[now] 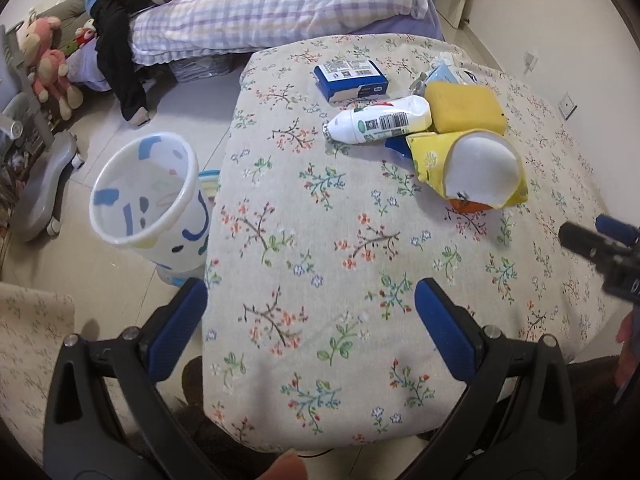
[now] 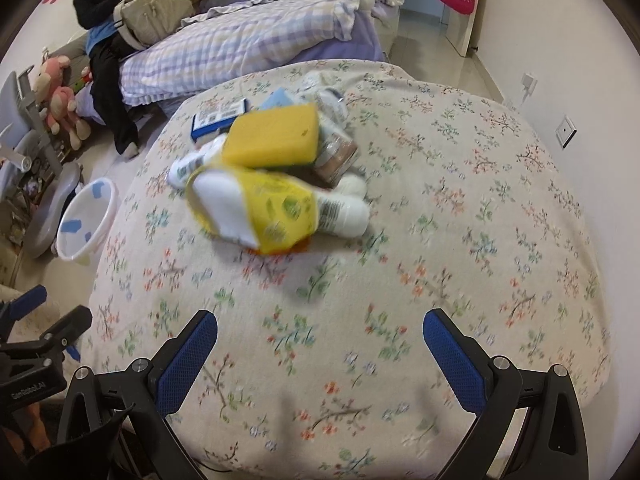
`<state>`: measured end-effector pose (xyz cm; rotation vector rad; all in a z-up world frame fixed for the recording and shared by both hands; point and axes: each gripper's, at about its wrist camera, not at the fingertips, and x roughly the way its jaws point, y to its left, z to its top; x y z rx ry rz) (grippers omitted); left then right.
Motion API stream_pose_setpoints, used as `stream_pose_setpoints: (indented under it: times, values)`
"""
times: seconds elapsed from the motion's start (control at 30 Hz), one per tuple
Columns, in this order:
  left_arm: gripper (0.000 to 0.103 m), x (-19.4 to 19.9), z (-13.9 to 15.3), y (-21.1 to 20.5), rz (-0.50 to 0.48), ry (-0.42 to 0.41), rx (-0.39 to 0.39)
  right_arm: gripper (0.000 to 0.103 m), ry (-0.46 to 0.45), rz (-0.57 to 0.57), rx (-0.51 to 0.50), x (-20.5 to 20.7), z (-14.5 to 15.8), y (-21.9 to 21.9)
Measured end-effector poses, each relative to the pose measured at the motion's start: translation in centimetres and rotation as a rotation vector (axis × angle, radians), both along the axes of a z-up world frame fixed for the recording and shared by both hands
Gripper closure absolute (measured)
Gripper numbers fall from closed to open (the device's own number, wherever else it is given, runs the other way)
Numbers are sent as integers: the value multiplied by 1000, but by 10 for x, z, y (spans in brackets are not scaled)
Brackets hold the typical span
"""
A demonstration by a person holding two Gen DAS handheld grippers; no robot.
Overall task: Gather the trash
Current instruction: 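Grasp the white AD bottle with the left tool while the right tool grasps the yellow sponge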
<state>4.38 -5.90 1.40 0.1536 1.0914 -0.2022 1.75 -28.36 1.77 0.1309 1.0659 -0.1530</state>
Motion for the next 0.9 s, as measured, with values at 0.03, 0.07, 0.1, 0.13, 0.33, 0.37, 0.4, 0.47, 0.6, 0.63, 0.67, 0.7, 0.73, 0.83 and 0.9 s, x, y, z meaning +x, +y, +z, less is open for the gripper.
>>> stream_pose_setpoints:
  times: [0.03,0.07,0.1,0.13,0.33,0.37,0.4,0.47,0.6,0.63,0.67,0.7,0.73,0.83,0.9]
  values:
    - [0,6,0,-2,-4,9,9,0,6,-1,14,6,2,-4]
    - [0,14,-1,-5,-9,23,20,0,16,-2,31,14,3,-9]
    - [0,18,-2,-6,-15,31,25,0,28,-4,51,24,4,-16]
    - [0,24,-3,-9,-20,38,30,0,35,-9,62,31,3,-21]
    - [0,55,-19,-21,-49,65,64,7,134,-80,90,71,-25,-63]
    - [0,61,-20,-23,-61,64,72,9,160,-96,137,76,-34,-69]
    - [0,71,-22,-27,-81,59,80,12,173,-102,172,80,-39,-73]
    - [0,87,-24,-32,-119,49,93,14,188,-104,195,86,-46,-76]
    - [6,124,-29,-49,-242,38,96,14,195,-136,176,93,-50,-87]
    - [6,130,-30,-54,-274,39,89,14,196,-146,187,94,-51,-90]
    - [6,135,-31,-60,-310,39,87,14,197,-159,203,94,-51,-95]
    - [7,141,-33,-68,-356,44,91,14,196,-166,213,94,-49,-99]
    - [7,145,-35,-75,-391,52,98,14,194,-174,221,94,-48,-102]
    - [7,157,-43,-92,-468,101,101,14,181,-189,230,94,-45,-108]
    - [7,166,-45,-97,-488,136,61,14,172,-203,253,94,-41,-112]
